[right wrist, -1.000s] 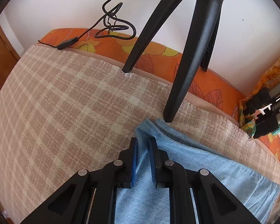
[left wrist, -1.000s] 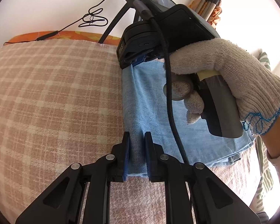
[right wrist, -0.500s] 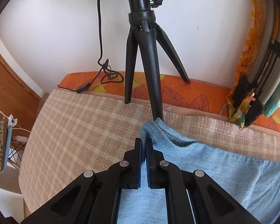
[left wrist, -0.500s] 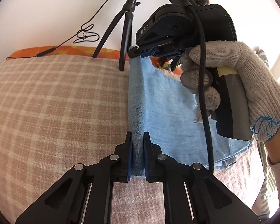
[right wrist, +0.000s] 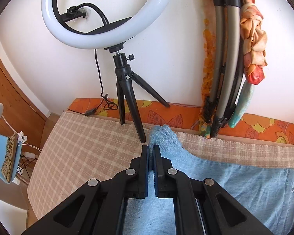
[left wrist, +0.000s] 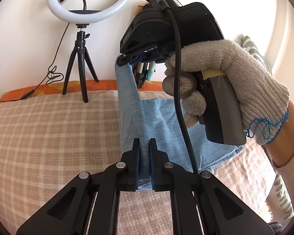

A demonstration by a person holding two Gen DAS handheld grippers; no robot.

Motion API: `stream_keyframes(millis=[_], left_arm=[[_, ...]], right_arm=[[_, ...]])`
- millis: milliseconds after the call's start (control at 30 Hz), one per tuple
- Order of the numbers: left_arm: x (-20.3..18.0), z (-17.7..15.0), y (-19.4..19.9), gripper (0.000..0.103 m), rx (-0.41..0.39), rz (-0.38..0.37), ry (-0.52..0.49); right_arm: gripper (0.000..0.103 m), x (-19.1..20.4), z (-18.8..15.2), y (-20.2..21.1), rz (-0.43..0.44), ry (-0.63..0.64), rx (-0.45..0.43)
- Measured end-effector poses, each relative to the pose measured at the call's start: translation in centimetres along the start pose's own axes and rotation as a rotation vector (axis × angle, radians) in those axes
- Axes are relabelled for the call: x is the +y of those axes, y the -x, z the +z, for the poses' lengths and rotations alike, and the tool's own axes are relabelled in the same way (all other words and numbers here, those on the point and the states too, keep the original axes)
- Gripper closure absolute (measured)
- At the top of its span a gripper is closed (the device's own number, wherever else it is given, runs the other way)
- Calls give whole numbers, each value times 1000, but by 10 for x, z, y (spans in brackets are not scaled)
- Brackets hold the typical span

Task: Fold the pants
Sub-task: 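Lift the folded edge with both tools and lay it over the jeans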

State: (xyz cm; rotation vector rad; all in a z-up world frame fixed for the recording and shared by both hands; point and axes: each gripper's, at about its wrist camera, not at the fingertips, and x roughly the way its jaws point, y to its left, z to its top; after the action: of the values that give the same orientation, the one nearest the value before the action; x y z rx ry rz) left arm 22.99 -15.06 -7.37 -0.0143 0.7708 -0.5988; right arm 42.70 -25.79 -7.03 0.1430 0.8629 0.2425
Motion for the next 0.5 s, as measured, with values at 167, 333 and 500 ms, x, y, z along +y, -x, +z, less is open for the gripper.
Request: stream_keyframes(millis=[167,333,500], left_arm=[[-28,9,-4,96,-4,-51,-18],[-66,22,-15,96,-6,-113,-38],[-105,23,-35,96,14,-174,-62]], right_arm=[[102,-31,-3,29,-11,-23,-35],[102,-74,-9,55,-27,-61,-66],[102,-122,-19,73,-49,-103,-81]])
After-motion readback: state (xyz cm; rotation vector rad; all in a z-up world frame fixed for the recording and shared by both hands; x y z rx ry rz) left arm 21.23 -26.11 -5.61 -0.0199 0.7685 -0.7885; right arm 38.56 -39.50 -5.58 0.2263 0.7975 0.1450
